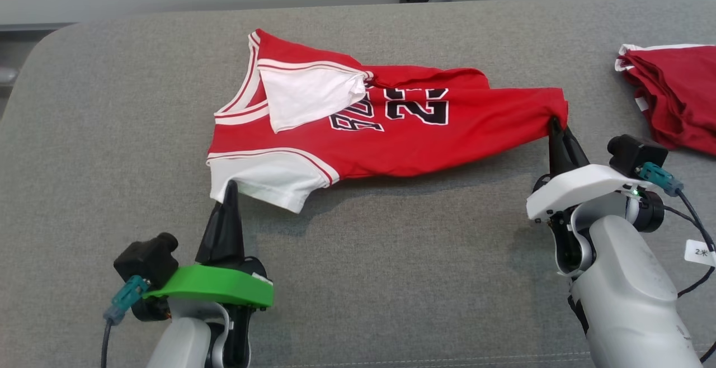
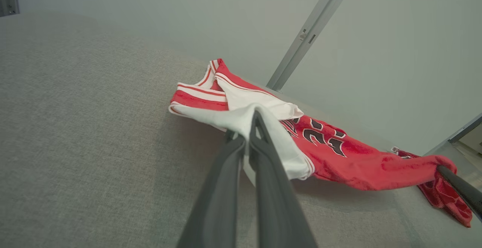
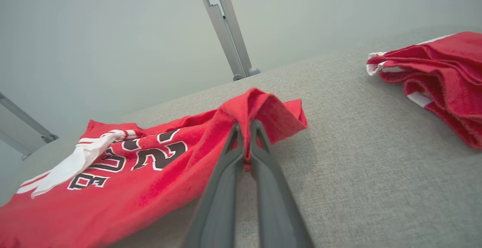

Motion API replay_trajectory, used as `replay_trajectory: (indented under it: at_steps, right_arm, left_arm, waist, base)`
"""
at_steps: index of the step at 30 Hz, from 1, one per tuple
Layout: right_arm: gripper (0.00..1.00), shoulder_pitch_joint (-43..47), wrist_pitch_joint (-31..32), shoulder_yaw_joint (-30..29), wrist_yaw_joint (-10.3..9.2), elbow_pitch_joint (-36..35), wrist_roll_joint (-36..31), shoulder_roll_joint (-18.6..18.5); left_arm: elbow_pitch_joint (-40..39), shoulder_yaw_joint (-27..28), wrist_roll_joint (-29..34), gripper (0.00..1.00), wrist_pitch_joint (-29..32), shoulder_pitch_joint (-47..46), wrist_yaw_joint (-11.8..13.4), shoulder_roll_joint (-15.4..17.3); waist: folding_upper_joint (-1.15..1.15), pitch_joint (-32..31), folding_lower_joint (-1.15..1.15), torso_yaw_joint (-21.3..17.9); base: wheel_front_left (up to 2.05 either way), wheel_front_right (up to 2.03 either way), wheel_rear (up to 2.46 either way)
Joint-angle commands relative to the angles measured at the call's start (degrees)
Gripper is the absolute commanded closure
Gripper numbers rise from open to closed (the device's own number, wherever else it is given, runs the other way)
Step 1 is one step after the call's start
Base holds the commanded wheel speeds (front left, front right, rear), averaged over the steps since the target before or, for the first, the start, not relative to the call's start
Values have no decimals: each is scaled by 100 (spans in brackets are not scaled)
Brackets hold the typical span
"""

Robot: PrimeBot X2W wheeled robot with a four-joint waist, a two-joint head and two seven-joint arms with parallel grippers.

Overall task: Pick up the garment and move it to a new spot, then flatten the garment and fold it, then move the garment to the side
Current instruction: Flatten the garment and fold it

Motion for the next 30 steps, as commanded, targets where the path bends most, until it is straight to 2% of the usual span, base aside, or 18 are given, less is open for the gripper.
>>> replay_trajectory:
  at_steps: [1,13,14,16,17,26,30]
  right_arm:
    - [100,151,1,24,-3,-226,50,-18]
    - [100,1291,123,166,-3,-2882,623,-18]
    - [100,1291,123,166,-3,-2882,623,-18]
    - [100,1651,427,71,-3,-3882,842,-19]
    - [100,1651,427,71,-3,-3882,842,-19]
    - [100,2145,1182,-310,-2,-6061,1036,-38]
    - [100,2116,1511,-476,-2,-6597,1109,-31]
  left_arm:
    - [-99,59,52,100,-18,-73,-26,58]
    - [-1691,396,17,100,39,22,-47,268]
    - [-1691,396,17,100,39,22,-47,268]
    - [-2386,495,-38,100,161,28,3,395]
    - [-2386,495,-38,100,161,28,3,395]
    - [-3972,662,-104,100,740,-383,169,717]
    - [-4322,637,-181,100,1072,-717,217,810]
  waist:
    - [56,-108,0,-100]
    - [56,-663,0,-546]
    - [56,-663,0,-546]
    - [56,-860,0,-676]
    - [56,-860,0,-676]
    - [56,-1072,0,-845]
    - [56,-1036,0,-866]
  base:
    - [0,0,0]
    - [0,0,0]
    - [0,0,0]
    - [0,0,0]
    - [0,0,0]
    - [0,0,0]
    - [0,0,0]
